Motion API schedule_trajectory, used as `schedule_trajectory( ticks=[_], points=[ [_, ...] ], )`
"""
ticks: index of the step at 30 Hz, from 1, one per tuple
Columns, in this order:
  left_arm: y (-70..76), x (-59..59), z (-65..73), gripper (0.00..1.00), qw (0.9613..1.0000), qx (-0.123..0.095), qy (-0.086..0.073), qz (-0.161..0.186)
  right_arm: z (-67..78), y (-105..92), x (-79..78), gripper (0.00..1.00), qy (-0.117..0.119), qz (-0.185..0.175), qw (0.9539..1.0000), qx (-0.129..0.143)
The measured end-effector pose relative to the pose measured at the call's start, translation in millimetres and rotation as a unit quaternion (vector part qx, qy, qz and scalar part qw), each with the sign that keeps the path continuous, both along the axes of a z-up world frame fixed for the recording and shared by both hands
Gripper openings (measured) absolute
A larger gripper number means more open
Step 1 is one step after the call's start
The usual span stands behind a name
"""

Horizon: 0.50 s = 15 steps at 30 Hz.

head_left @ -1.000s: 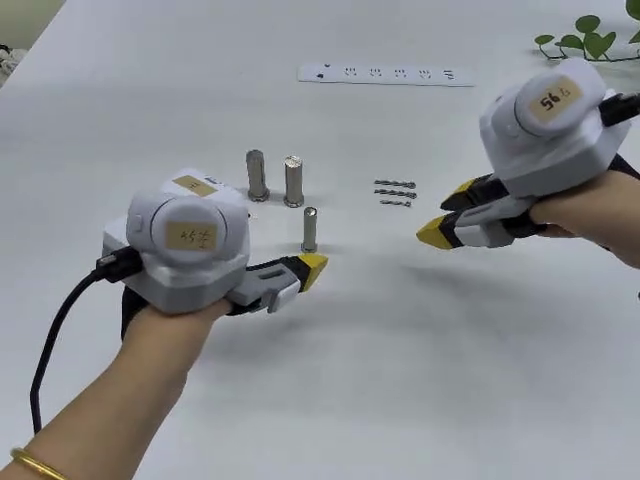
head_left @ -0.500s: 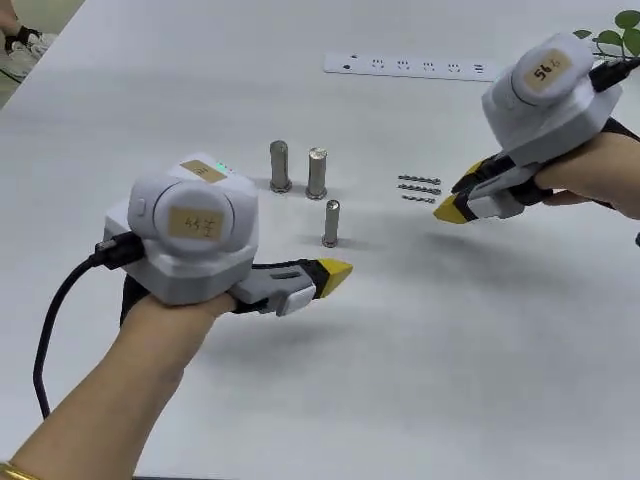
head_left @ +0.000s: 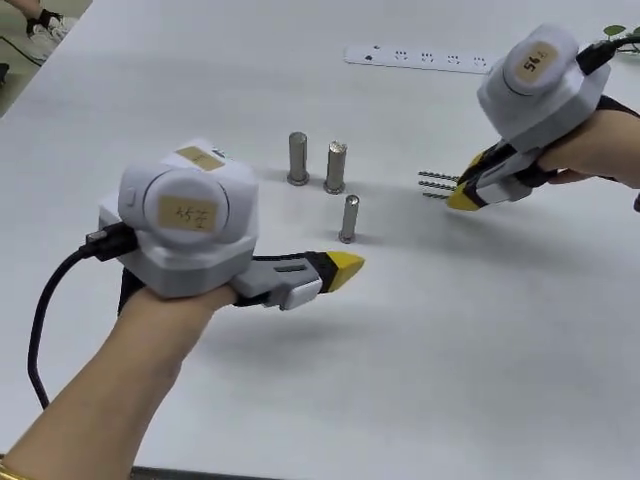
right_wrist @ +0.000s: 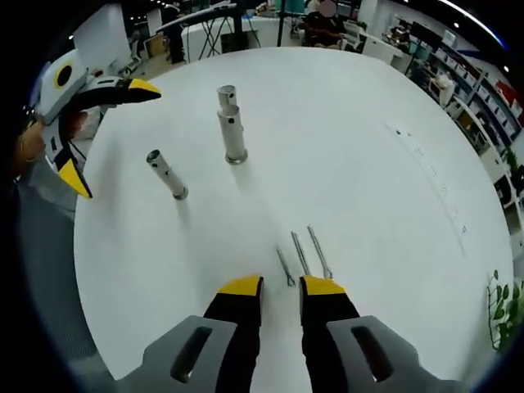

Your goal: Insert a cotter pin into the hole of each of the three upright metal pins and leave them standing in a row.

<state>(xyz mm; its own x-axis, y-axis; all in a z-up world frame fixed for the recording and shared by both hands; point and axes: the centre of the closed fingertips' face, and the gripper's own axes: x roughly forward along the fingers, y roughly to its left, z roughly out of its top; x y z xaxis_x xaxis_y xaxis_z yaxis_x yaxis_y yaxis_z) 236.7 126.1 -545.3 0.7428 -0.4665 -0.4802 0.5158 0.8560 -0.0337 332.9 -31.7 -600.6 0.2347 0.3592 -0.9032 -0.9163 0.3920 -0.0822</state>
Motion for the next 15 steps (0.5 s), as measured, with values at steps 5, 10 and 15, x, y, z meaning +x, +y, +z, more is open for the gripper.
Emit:
schedule_trajectory(
  ticks=[5,10,15],
  points=[
    [2.1,0.6,-2.4,0.83,0.9999,-0.008,0.003,0.006,-5.8,2.2,-0.9,0.09,0.004,0.013,0.9999,-0.009],
    [4.0,0.1,-4.6,0.81,1.0000,-0.005,0.005,0.007,-13.4,-1.1,2.6,0.08,0.012,0.021,0.9995,-0.020],
    [0.4,-0.7,-4.4,0.79,1.0000,0.001,-0.002,-0.003,-13.8,-2.7,5.7,0.08,0.017,0.032,0.9989,-0.029]
  ],
)
